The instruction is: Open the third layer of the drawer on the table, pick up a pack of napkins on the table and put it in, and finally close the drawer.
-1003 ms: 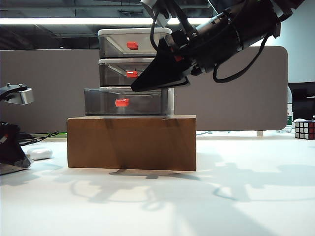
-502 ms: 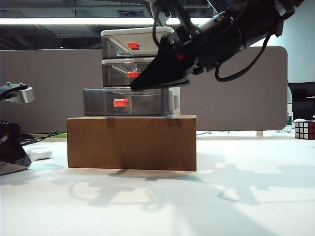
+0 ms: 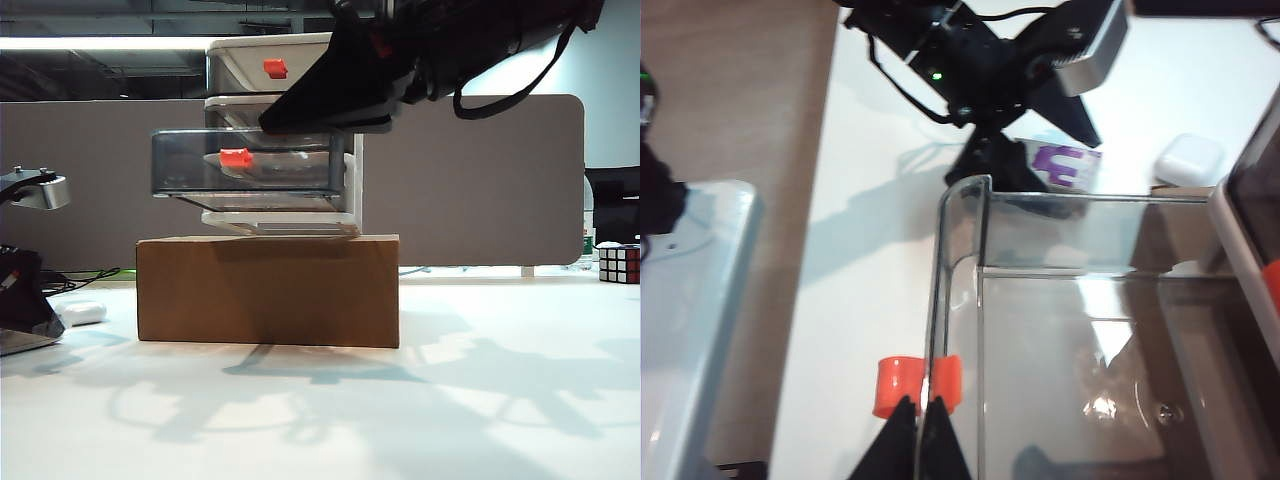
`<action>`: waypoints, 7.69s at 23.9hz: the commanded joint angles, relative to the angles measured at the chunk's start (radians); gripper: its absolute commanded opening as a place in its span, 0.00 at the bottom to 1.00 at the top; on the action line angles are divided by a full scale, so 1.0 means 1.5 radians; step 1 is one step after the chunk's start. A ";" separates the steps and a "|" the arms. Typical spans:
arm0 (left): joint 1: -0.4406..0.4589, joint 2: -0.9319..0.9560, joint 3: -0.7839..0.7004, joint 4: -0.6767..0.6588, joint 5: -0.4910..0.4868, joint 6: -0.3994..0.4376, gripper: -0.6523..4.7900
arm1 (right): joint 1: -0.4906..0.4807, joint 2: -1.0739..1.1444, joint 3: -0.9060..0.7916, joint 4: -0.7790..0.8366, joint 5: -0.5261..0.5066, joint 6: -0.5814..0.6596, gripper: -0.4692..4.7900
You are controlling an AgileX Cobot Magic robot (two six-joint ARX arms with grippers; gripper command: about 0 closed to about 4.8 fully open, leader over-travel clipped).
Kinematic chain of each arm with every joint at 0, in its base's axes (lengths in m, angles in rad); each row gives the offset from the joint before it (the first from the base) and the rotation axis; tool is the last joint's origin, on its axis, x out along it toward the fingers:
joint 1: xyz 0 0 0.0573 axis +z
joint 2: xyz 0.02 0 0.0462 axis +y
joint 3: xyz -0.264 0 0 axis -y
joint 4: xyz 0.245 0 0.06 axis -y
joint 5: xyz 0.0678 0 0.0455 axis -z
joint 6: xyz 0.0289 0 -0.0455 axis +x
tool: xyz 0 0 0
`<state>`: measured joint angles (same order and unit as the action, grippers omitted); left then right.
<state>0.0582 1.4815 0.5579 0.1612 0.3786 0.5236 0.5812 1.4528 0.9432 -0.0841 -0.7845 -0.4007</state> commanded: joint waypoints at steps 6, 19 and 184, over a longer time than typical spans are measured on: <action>0.000 -0.001 0.002 0.008 0.005 -0.005 0.92 | 0.001 0.003 0.002 0.008 0.031 0.002 0.08; 0.000 -0.001 0.002 0.008 0.005 -0.005 0.92 | 0.001 0.009 0.002 0.040 0.059 0.009 0.67; -0.381 -0.150 0.156 -0.245 -0.036 0.132 0.11 | -0.034 -0.081 0.080 0.089 0.155 0.092 0.07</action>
<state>-0.5137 1.2480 0.7918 -0.2474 0.3344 0.7216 0.5316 1.3354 1.0592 0.0422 -0.5522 -0.2581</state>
